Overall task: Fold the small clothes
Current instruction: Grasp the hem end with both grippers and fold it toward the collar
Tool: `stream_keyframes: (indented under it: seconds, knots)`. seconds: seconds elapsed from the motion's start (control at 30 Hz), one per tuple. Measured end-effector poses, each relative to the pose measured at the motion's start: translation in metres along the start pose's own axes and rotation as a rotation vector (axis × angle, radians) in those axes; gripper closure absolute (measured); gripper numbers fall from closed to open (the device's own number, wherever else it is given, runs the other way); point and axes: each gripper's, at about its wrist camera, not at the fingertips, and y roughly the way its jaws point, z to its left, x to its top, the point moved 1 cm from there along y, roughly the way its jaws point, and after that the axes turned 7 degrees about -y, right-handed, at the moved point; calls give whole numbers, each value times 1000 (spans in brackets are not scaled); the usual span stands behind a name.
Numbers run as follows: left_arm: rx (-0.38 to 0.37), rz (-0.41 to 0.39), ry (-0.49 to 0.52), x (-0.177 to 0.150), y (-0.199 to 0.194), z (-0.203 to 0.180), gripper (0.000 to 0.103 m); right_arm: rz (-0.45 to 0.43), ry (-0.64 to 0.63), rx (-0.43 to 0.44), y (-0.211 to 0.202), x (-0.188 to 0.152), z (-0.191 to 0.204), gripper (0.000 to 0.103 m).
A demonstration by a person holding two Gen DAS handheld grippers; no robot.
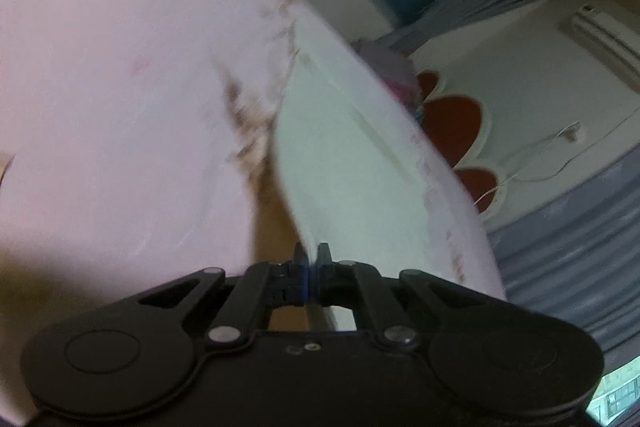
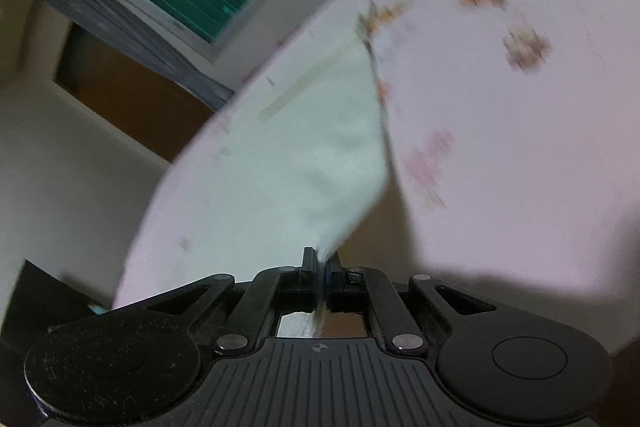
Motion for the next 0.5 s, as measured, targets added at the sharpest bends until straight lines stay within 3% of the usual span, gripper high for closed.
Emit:
stream_keyframes:
  seconds: [0.27,0.37,0.5]
  knots:
    - [-172,-188,11,66,18,-68,100,-219,-41,99,8,89,35,100]
    - [-219,-222,24,101,42,-93,100,-275,-34,116,22,135,40,100]
    - [-229,-235,38,148,85,-112,100,-314,10,127,53,199,39,100]
